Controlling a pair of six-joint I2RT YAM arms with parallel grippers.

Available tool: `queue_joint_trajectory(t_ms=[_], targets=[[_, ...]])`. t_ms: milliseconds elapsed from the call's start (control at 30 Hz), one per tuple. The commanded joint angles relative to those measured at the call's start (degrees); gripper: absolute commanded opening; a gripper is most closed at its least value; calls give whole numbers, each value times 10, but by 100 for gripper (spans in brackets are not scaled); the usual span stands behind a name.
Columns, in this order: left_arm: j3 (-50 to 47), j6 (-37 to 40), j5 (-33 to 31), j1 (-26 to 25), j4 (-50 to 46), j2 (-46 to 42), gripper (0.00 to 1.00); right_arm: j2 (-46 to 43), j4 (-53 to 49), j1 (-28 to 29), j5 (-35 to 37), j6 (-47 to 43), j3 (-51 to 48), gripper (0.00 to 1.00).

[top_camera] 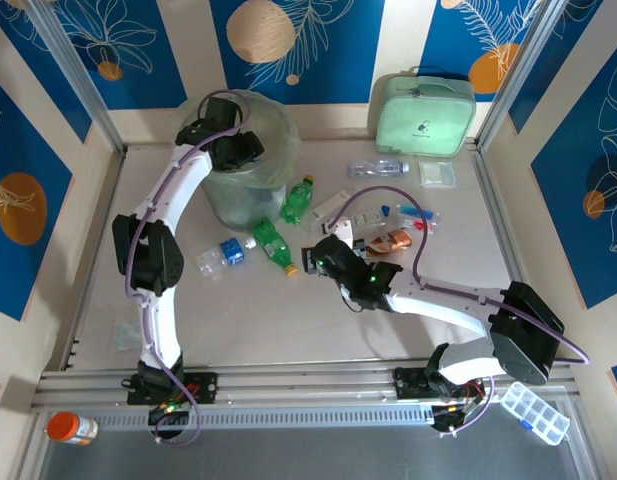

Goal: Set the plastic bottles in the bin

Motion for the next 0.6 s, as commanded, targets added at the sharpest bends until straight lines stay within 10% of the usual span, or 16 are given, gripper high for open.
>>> queue_joint_trajectory(t_ms=[0, 567], targets=[[-5, 8, 8, 6, 13, -1, 83, 5, -2, 5, 10, -6, 15, 93], [4, 83, 50, 2, 7, -168, 87, -13, 7, 5, 6, -16, 5, 93]])
